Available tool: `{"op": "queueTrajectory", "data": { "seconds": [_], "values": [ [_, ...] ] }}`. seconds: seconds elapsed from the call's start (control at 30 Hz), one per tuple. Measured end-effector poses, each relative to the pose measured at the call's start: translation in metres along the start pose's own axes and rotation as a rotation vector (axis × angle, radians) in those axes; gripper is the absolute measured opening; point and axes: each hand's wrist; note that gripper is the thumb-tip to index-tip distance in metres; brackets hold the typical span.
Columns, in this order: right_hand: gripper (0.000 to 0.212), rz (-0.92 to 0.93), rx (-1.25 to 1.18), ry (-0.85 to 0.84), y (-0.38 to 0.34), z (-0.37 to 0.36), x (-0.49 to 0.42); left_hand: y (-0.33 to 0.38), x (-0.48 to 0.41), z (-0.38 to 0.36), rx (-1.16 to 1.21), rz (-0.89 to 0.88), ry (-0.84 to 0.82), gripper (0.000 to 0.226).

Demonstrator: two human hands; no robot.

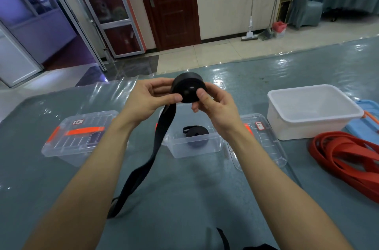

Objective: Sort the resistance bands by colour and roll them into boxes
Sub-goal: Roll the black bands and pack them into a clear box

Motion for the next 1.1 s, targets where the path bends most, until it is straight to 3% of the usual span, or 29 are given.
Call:
{"op": "queueTrajectory", "data": {
  "seconds": [0.1,0.23,0.6,0.67,0.73,0.8,0.87,1.0,1.1],
  "values": [
    [0.038,-0.026,-0.176,-0.017,-0.006,-0.009,-0.004,0.01,-0.005,0.006,-0.041,0.014,-0.008,0.056],
    [0.034,-0.044,-0.166,-0.078,-0.011,-0.01,-0.004,0.009,-0.004,0.02,-0.091,0.01,-0.033,0.056],
    [0.037,-0.129,-0.353,-0.022,0.0,-0.038,0.015,-0.011,0.025,0.006,0.202,0.048,0.037,0.054],
    [0.035,-0.15,-0.287,-0.034,0.006,-0.041,0.019,-0.009,0.034,0.009,0.135,0.04,0.08,0.049],
    [0.034,-0.159,-0.012,-0.086,0.008,-0.035,0.022,-0.004,0.045,0.021,0.018,0.035,0.101,0.043],
    [0.039,-0.163,0.263,-0.173,0.006,-0.029,0.02,0.003,0.054,0.038,-0.107,0.07,0.044,0.041],
    [0.04,-0.149,0.392,-0.264,0.002,-0.032,0.016,0.012,0.06,0.053,-0.21,0.124,-0.067,0.043],
    [0.024,-0.093,0.47,-0.295,0.01,-0.061,0.014,0.026,0.064,0.074,-0.308,0.181,-0.126,0.041],
    [0.028,-0.117,0.441,-0.329,0.016,-0.077,0.017,0.039,0.069,0.093,-0.36,0.207,-0.173,0.034]
  ]
}}
Point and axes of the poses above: each hand's wrist, its own x-axis away from the middle knuckle, its own z-axis out of the back of the hand, y = z × x, and after that the axes turned 2 degrees about z, right-handed
